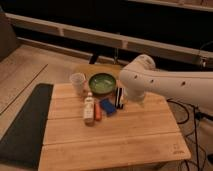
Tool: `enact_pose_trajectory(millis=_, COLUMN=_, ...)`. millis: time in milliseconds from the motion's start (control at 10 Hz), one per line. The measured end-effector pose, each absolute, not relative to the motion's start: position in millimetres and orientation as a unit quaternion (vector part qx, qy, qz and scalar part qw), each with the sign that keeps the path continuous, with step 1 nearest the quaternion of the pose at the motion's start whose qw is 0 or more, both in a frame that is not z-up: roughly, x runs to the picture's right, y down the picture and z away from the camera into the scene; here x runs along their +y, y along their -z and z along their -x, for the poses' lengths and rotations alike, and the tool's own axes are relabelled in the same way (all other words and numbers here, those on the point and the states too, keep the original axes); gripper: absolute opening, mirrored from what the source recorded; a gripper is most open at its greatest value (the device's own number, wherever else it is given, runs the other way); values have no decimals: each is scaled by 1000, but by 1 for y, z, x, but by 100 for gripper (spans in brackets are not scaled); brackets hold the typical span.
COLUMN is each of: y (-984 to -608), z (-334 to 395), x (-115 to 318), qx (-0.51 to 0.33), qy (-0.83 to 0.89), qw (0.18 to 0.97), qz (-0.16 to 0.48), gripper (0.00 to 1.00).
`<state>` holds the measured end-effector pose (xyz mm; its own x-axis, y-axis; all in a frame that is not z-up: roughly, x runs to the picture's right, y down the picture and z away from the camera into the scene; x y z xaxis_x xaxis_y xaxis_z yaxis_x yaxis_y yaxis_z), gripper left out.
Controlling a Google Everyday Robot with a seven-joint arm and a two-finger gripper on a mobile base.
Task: Place the eraser on the white sponge
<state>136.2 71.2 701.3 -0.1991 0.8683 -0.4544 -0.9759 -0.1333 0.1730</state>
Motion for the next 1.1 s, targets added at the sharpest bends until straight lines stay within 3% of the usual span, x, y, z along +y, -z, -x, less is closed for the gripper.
enact_pose_trajectory(millis=400, y=-715, z=-147, x=74, qx=227, qy=-735, qw=629, qz=116, gripper=65)
enact_pose_trajectory(millis=700, y=-757, z=-179, x=80, qx=221, qy=-717, qw=647, qz=138, gripper=65)
enact_pose_trajectory(millis=1100, y=-842, z=-196, x=48, qx=100, qy=-685, qw=696, qz=192, gripper=65)
